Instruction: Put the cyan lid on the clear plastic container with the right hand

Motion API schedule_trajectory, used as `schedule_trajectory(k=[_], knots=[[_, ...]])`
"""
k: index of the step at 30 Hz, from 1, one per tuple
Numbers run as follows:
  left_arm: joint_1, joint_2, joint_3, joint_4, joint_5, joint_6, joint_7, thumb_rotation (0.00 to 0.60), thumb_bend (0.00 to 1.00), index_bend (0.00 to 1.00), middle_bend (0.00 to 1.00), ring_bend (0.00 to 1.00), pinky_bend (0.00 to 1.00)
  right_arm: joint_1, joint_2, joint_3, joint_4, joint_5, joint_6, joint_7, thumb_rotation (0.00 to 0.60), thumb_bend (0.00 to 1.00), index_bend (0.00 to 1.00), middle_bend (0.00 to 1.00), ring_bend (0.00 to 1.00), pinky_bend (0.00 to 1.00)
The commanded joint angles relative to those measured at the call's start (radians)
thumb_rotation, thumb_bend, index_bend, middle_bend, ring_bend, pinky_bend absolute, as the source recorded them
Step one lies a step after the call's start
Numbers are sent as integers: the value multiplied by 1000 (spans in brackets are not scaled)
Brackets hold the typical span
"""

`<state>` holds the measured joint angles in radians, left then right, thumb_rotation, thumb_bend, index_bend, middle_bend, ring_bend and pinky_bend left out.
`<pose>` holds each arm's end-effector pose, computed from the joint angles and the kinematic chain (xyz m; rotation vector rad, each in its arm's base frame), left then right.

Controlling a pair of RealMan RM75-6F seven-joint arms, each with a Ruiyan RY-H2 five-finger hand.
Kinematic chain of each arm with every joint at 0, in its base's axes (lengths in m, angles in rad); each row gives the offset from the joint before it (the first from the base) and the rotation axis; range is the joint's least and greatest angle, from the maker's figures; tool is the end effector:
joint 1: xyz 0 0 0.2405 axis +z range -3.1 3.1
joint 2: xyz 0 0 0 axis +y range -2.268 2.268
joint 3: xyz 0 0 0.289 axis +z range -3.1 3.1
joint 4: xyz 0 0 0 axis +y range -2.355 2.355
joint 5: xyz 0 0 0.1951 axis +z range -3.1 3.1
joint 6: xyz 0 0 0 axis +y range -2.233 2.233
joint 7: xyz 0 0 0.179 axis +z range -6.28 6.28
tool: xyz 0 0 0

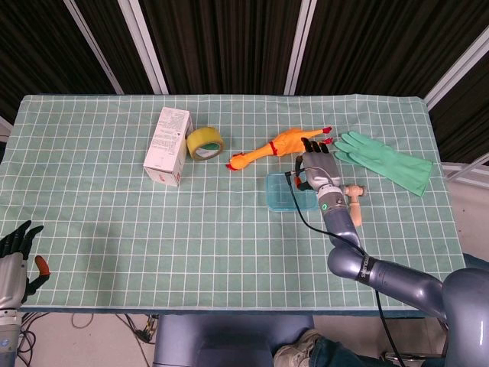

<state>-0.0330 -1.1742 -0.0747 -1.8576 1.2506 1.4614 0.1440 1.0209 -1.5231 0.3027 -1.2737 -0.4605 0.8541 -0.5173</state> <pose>-0.3344 0.1961 0.1571 -1.1387 -1.1850 -0.8352 -0.1490 -0.5030 0.0307 1.5567 -1.1192 0.7687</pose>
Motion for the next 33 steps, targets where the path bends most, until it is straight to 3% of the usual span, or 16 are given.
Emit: schedule_trajectory(k=[1,17,33], knots=[[0,0,0,0,0,1,1,600,742,145,0,0,0,-1,-9,-8,43,4,-27,9,600,554,596,0,0,0],[-1,-3,-2,-1,-7,1,10,600,741,148,0,0,0,16,-110,-15,289,2,-155,61,600,554,596,0,0,0],[-2,-1,-3,-3,-11,-1,8,600,741,158,0,0,0,13,-147,-33,331,-24,-197,73,600,554,596,0,0,0]])
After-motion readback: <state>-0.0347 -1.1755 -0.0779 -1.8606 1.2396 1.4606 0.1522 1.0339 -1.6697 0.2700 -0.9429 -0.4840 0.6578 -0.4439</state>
